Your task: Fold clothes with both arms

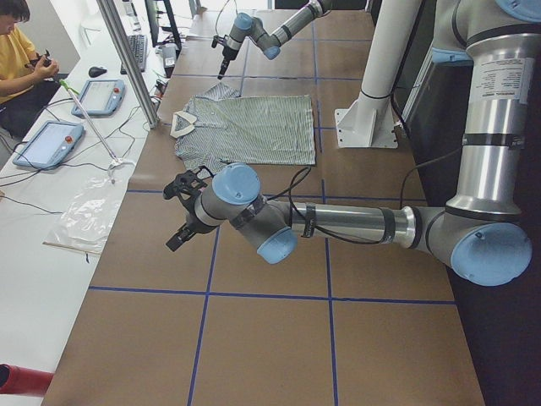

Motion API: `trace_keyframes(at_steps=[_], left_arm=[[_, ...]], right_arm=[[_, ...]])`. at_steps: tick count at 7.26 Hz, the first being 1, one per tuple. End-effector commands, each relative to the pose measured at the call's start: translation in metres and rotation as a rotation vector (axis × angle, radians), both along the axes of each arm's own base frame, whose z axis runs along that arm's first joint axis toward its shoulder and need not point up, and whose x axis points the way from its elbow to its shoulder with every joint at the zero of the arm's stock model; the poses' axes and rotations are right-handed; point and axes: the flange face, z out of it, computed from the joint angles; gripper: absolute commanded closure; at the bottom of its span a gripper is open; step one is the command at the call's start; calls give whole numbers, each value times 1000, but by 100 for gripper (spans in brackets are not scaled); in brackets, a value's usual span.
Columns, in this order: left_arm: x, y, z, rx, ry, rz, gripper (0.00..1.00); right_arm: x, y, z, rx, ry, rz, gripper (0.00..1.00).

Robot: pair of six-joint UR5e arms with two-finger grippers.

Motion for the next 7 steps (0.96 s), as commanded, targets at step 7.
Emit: trace_keyframes(at_steps=[7], left_arm=[[2, 6, 7, 16, 0, 4, 0]], right_arm=[[-29, -1, 6, 6, 45, 10, 49]])
